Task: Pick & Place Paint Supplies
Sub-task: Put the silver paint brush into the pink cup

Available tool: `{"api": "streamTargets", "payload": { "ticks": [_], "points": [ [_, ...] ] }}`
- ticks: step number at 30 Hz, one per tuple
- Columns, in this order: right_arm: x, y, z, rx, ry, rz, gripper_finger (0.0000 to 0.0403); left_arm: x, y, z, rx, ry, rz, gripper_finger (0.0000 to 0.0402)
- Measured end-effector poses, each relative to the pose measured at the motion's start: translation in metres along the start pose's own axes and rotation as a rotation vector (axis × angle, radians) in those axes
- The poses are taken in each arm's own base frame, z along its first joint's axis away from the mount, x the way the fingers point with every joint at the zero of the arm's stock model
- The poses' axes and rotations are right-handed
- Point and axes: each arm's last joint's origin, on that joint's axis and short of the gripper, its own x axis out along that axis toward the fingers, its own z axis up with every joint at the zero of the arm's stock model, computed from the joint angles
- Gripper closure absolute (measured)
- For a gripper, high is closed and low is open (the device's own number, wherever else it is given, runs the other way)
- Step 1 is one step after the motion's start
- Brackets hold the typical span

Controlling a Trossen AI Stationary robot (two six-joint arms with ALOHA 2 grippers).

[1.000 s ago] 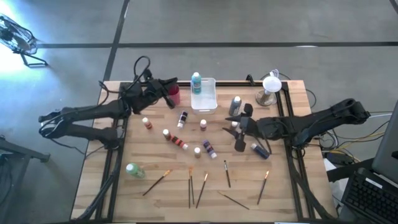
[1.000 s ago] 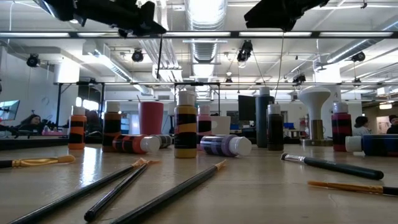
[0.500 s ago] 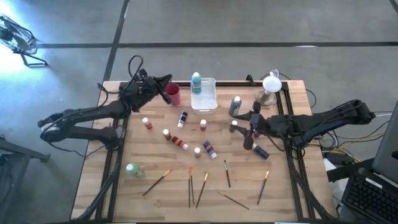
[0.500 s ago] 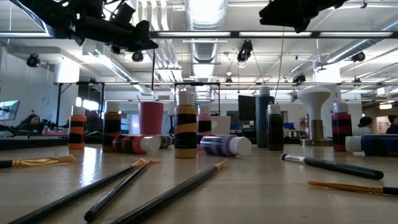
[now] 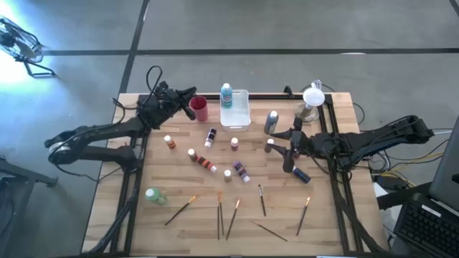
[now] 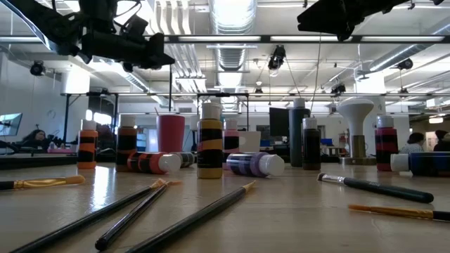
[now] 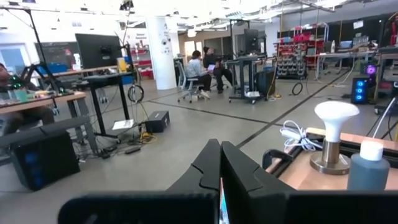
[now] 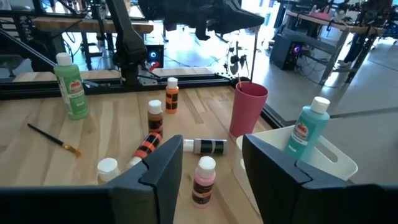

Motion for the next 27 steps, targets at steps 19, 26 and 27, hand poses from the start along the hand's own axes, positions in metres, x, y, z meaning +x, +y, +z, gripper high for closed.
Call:
{"api": "streamTargets", "payload": {
  "ticks": [19,26,27],
  "points": [
    [0.000,0.000,0.000,-0.004,0.000,0.000,0.0226,0.018,-0.003,-0.030,0.010,0.093,-0.020,0.0401],
    [0.000,0.000,-0.002,-0.007,0.004,0.001,0.0246,0.024,-0.002,-0.043,0.018,0.139,-0.013,0.0401],
    [0.000,0.000,-0.002,-0.008,0.006,0.000,0.0248,0.024,-0.002,-0.044,0.018,0.143,-0.011,0.0401]
  ]
}}
